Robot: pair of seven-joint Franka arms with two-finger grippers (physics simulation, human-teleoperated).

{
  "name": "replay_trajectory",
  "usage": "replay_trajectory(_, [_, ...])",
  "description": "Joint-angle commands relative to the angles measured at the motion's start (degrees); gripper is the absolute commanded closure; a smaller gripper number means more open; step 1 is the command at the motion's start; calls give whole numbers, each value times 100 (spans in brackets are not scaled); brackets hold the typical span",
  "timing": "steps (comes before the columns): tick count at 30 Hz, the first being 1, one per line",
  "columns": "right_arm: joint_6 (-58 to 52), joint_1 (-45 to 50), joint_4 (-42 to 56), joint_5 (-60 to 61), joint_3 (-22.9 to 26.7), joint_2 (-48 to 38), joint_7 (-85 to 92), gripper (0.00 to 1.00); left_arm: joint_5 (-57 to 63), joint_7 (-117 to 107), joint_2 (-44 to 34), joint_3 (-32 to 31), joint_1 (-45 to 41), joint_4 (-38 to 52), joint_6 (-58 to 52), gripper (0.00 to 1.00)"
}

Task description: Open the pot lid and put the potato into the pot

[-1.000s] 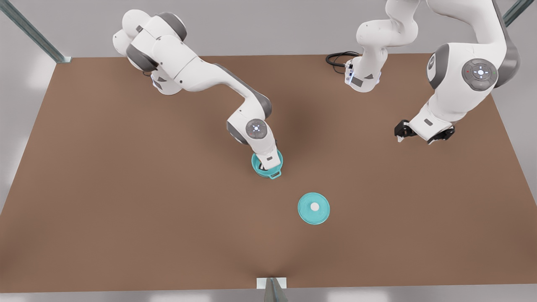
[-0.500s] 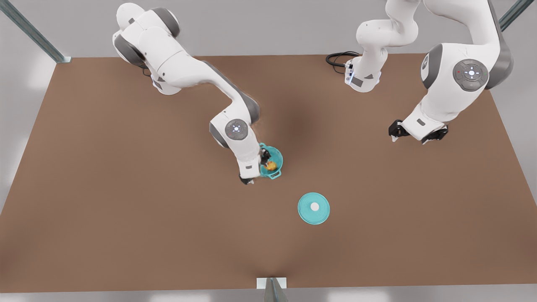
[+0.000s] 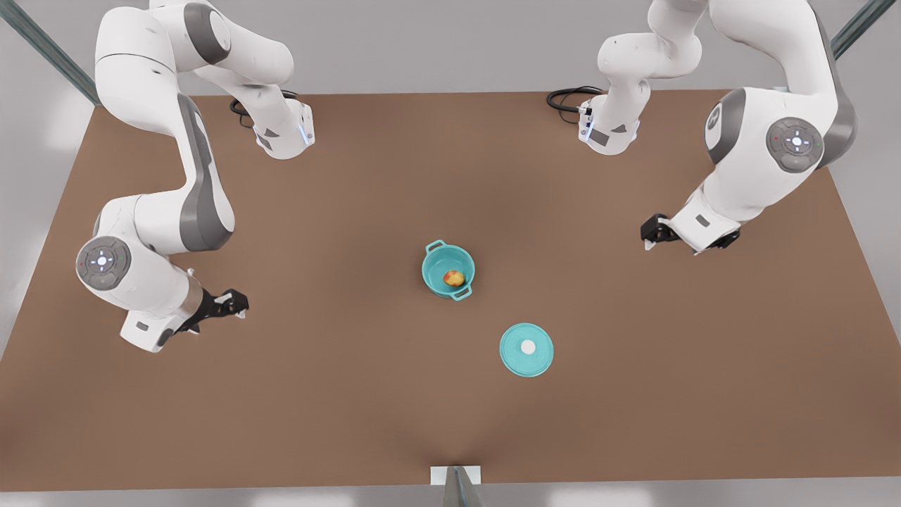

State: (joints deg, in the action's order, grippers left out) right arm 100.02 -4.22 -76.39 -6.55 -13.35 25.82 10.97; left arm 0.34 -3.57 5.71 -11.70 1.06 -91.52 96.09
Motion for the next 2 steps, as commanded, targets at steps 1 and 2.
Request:
replay_trajectory(1, [-360,0,1,4,-1,-7,441,0,-43,-556,157,-8,-27,20,15,0])
replay_trajectory(2, [-360,0,1,4,-1,-7,450,0,-43,-636,237,-17,-44,20,50,0])
